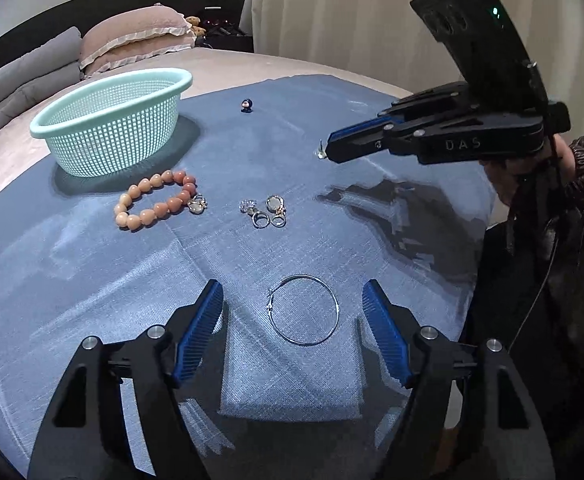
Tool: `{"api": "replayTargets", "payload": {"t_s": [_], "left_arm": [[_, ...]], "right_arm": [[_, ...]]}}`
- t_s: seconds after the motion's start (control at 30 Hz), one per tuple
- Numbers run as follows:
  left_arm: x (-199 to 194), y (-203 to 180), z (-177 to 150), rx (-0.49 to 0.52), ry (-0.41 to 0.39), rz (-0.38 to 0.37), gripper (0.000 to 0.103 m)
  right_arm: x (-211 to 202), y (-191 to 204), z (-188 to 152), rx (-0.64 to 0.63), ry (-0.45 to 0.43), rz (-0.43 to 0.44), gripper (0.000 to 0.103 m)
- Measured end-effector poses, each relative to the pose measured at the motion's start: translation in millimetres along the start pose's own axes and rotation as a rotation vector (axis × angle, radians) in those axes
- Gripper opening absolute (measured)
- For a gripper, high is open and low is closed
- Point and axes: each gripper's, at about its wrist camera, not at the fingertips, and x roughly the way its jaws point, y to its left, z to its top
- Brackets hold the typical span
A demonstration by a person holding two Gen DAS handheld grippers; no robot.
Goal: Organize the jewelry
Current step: 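Carry both earrings over the green basket and open both tools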
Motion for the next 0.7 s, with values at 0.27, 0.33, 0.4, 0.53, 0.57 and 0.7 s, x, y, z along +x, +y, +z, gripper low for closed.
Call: {"api": "replayTargets", "payload": {"t_s": [0.27,0.33,0.4,0.53,0.57,0.7], "left_arm": [[17.5,-12.3,-9.4,0.101,0.031,0.075,0.044],[15.4,-12.5,-10.0,0.104,0.027,0.08,0.044],[11.6,-8.5,-9.9,0.077,0.025,0.071,0.044],[-7.6,10.6,-1.9,0.001,-0.013,0.061,0.044],[-13.5,16.0,1.7,-0.015,-0.026,0.067,0.044],[-40.4,41.7,24.8,-0.044,-0.091,0.102,0.044]], "right_arm": [[-0.9,-1.7,-2.1,0.013,-0.006,-0.001,0.011],[-2.3,-2.8,-2.2,0.017,-0.01,-0.004,0.011],[-3.9,-3.5,-2.0,0.021,-0.015,-0.001,0.011],[-5.6,-5.0,0.6,0.019,-0.022,-0.004,0.011],[-5.6,-5.2,2.3,0.017,-0.025,-0.006,0.011],[-11.1,-7.3,15.0,0.001,-0.054,-0.018,0.011]]}}
